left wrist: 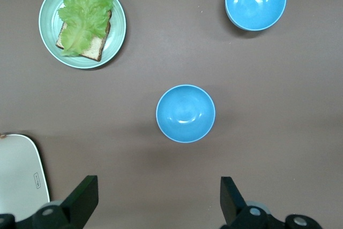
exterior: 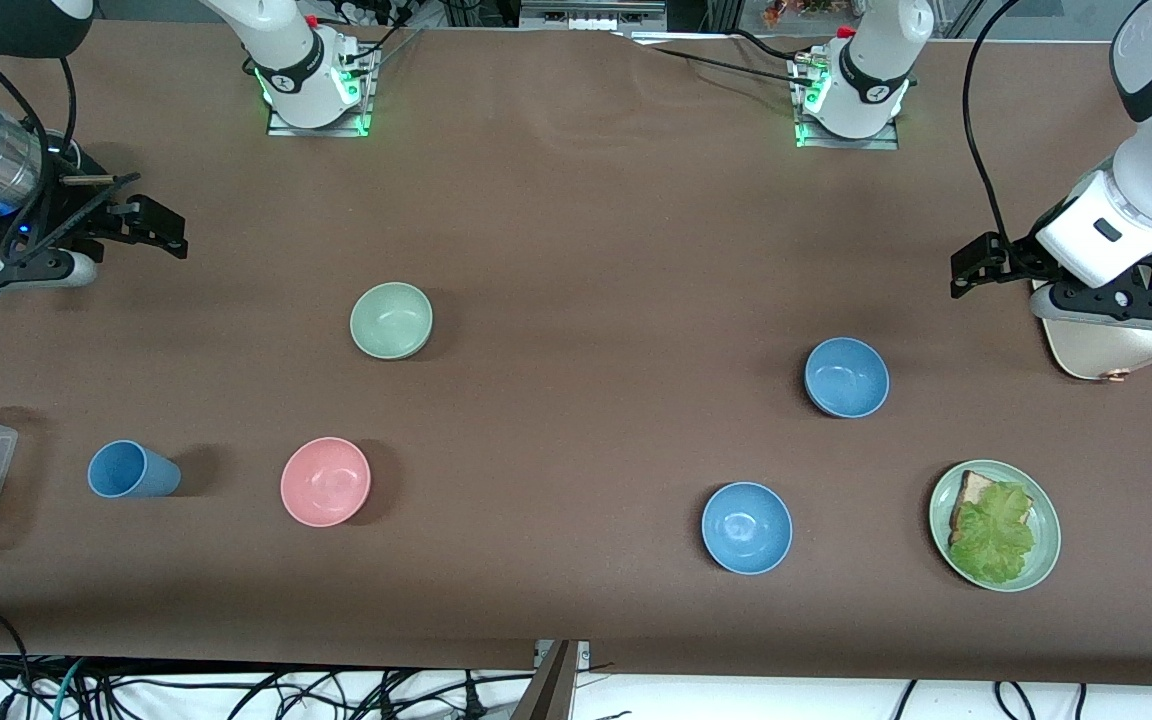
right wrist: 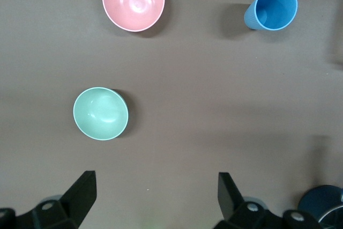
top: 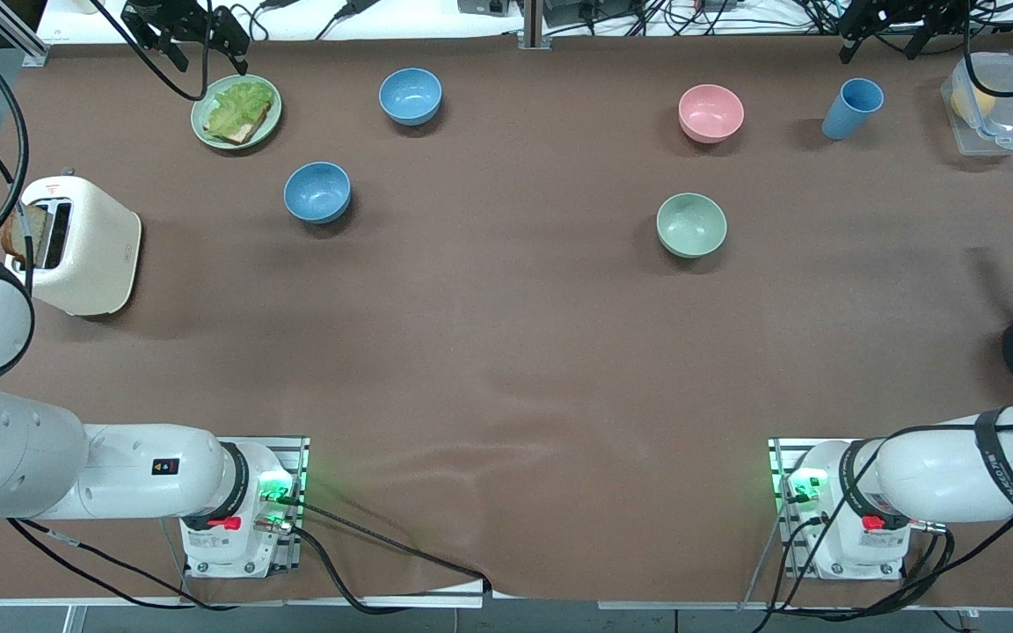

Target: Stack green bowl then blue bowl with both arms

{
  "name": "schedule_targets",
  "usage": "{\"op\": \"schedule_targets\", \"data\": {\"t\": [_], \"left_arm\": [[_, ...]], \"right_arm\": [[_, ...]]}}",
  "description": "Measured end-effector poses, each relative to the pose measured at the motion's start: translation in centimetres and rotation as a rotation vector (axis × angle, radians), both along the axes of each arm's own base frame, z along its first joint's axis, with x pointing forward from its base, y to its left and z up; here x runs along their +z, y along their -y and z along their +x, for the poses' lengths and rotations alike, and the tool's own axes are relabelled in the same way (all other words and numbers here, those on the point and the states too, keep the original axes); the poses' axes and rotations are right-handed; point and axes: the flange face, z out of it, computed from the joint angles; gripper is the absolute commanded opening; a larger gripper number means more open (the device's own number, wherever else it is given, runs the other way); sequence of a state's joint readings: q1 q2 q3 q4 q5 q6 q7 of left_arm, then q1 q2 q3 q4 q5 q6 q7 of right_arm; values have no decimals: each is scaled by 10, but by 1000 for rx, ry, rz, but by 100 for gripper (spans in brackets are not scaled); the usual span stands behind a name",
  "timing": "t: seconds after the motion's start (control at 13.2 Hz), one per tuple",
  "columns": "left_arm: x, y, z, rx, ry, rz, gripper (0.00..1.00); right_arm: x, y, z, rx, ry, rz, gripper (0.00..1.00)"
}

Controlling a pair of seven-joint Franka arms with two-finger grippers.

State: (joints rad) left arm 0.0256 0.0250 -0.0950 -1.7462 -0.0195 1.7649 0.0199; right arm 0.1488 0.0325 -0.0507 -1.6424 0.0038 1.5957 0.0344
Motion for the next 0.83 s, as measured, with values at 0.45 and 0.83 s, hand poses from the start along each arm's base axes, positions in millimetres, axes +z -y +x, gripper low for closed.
{"op": "schedule_targets", "data": {"t": [0.45, 0.83], "left_arm": [[0, 0, 0, 0, 0, 0, 100], [0, 0, 0, 0, 0, 0, 100]], "right_arm": [[5, 1, 1, -2, 12, -5, 100], [10, 4, 2, -5, 19, -5, 100]]}}
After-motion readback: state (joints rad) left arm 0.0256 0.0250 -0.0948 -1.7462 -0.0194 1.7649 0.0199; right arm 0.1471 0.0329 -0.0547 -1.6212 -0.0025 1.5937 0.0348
